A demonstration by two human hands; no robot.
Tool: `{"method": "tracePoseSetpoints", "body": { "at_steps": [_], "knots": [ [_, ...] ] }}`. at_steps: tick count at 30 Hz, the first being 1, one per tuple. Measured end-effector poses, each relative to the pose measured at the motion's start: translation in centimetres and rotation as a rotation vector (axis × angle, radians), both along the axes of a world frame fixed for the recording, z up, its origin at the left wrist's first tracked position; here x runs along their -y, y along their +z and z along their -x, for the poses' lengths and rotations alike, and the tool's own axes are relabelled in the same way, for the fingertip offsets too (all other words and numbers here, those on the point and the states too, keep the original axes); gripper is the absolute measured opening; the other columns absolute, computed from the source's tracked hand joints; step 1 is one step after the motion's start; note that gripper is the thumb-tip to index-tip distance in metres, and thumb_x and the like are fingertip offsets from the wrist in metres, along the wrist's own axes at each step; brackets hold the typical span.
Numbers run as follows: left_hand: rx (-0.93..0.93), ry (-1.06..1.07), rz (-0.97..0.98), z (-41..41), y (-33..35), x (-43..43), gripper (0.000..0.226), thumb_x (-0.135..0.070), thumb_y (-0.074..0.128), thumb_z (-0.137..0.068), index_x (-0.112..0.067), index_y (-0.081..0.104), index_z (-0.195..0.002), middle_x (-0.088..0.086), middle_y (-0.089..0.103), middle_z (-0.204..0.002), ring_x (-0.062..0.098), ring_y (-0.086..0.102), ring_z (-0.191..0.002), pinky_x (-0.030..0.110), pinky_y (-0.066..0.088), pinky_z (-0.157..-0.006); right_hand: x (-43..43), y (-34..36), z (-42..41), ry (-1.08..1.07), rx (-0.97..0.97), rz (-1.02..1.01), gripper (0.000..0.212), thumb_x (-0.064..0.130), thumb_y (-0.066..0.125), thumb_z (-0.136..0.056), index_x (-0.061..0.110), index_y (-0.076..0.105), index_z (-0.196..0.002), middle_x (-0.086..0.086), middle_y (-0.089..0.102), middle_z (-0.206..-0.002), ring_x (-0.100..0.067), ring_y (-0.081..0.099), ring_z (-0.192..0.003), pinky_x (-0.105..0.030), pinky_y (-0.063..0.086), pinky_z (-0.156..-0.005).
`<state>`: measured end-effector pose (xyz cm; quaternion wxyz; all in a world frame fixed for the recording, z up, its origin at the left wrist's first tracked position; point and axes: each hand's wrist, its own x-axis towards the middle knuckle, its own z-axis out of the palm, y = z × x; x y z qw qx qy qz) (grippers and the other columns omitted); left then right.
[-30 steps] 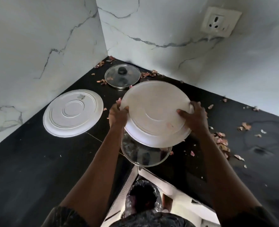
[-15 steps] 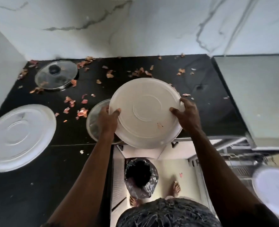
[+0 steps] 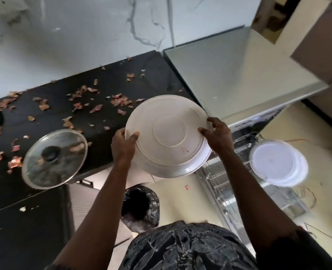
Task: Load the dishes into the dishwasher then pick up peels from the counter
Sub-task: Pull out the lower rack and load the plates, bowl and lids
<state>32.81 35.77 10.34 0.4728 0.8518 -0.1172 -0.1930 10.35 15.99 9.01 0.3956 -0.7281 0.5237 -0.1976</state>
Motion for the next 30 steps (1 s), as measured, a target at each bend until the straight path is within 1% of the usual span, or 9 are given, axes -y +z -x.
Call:
{"method": "tracePoseSetpoints", "body": {
  "at_steps": [3, 6, 9, 12, 16, 19, 23, 26, 30],
  "knots": [
    [-0.02, -0.069, 0.003, 4.8, -0.3, 2.6, 0.056, -0.033, 0.074, -0.088, -0.014, 0.056, -0.138, 0.008, 0.064, -0.13, 0.026, 0.061, -0.115, 0.049, 0.051, -0.101, 2.0, -0.6, 5.4, -0.046, -0.026, -0.024, 0.059, 0.036, 0.078, -0.084, 0.019, 0.058, -0.137, -0.012, 0.065, -0.129, -0.032, 0.061, -0.116, -0.04, 0.049, -0.098],
    [-0.002, -0.173, -0.011, 9.5, -0.9, 5.1, 0.056, -0.033, 0.074, -0.089, -0.013, 0.055, -0.137, 0.008, 0.064, -0.128, 0.026, 0.061, -0.113, 0.049, 0.053, -0.098, 3.4, -1.4, 11.3, -0.12, -0.023, -0.083, 0.061, 0.037, 0.077, -0.085, 0.018, 0.055, -0.14, -0.011, 0.064, -0.132, -0.032, 0.06, -0.12, -0.041, 0.048, -0.1],
    [0.008, -0.273, -0.055, 13.5, -1.6, 7.1, 0.053, -0.031, 0.074, -0.089, -0.012, 0.055, -0.136, 0.007, 0.065, -0.124, 0.025, 0.062, -0.109, 0.042, 0.052, -0.094, 3.6, -2.4, 16.8, -0.204, 0.006, -0.137, 0.062, 0.035, 0.078, -0.084, 0.016, 0.056, -0.14, -0.011, 0.064, -0.133, -0.03, 0.059, -0.121, -0.04, 0.048, -0.102],
    [0.02, -0.402, -0.1, 17.5, -2.4, 9.0, 0.052, -0.031, 0.074, -0.09, -0.01, 0.056, -0.134, 0.006, 0.067, -0.12, 0.025, 0.063, -0.105, 0.035, 0.049, -0.088, 3.2, -3.4, 22.1, -0.312, 0.025, -0.166, 0.062, 0.034, 0.079, -0.084, 0.016, 0.057, -0.139, -0.01, 0.063, -0.134, -0.031, 0.058, -0.122, -0.045, 0.048, -0.104],
    [0.032, -0.547, -0.198, 21.9, -3.5, 11.0, 0.051, -0.031, 0.074, -0.091, -0.008, 0.057, -0.133, 0.008, 0.067, -0.121, 0.02, 0.06, -0.099, 0.032, 0.044, -0.083, 2.1, -5.0, 28.0, -0.441, 0.0, -0.199, 0.064, 0.035, 0.078, -0.084, 0.015, 0.056, -0.14, -0.013, 0.061, -0.134, -0.033, 0.056, -0.123, -0.042, 0.046, -0.101],
    [0.04, -0.647, -0.261, 24.1, -4.7, 12.9, 0.047, -0.033, 0.074, -0.089, -0.01, 0.06, -0.128, 0.01, 0.069, -0.121, 0.026, 0.063, -0.104, 0.032, 0.046, -0.084, 0.8, -6.5, 31.5, -0.527, 0.001, -0.226, 0.065, 0.035, 0.079, -0.084, 0.014, 0.054, -0.14, -0.015, 0.061, -0.134, -0.035, 0.057, -0.122, -0.041, 0.047, -0.098],
    [0.095, -0.803, -0.343, 27.3, -5.9, 15.6, 0.043, -0.033, 0.073, -0.089, -0.008, 0.063, -0.123, 0.011, 0.07, -0.114, 0.029, 0.064, -0.107, 0.031, 0.042, -0.081, -0.8, -7.8, 35.3, -0.637, 0.0, -0.256, 0.066, 0.035, 0.078, -0.084, 0.012, 0.053, -0.142, -0.017, 0.058, -0.137, -0.034, 0.057, -0.123, -0.041, 0.046, -0.098],
    [0.076, -0.901, -0.389, 29.4, -7.2, 17.4, 0.043, -0.031, 0.075, -0.089, -0.005, 0.063, -0.12, 0.006, 0.069, -0.109, 0.025, 0.064, -0.102, 0.032, 0.043, -0.08, -2.0, -9.0, 37.7, -0.72, 0.008, -0.266, 0.066, 0.035, 0.078, -0.084, 0.013, 0.054, -0.141, -0.014, 0.059, -0.138, -0.034, 0.057, -0.124, -0.041, 0.047, -0.099],
    [0.137, -1.014, -0.433, 31.5, -8.4, 19.7, 0.039, -0.031, 0.078, -0.086, -0.006, 0.064, -0.113, 0.01, 0.07, -0.105, 0.03, 0.066, -0.098, 0.033, 0.047, -0.076, -3.6, -10.6, 40.0, -0.812, 0.012, -0.293, 0.058, 0.035, 0.077, -0.085, 0.015, 0.057, -0.136, -0.015, 0.062, -0.132, -0.035, 0.06, -0.117, -0.041, 0.048, -0.092]
  ]
}}
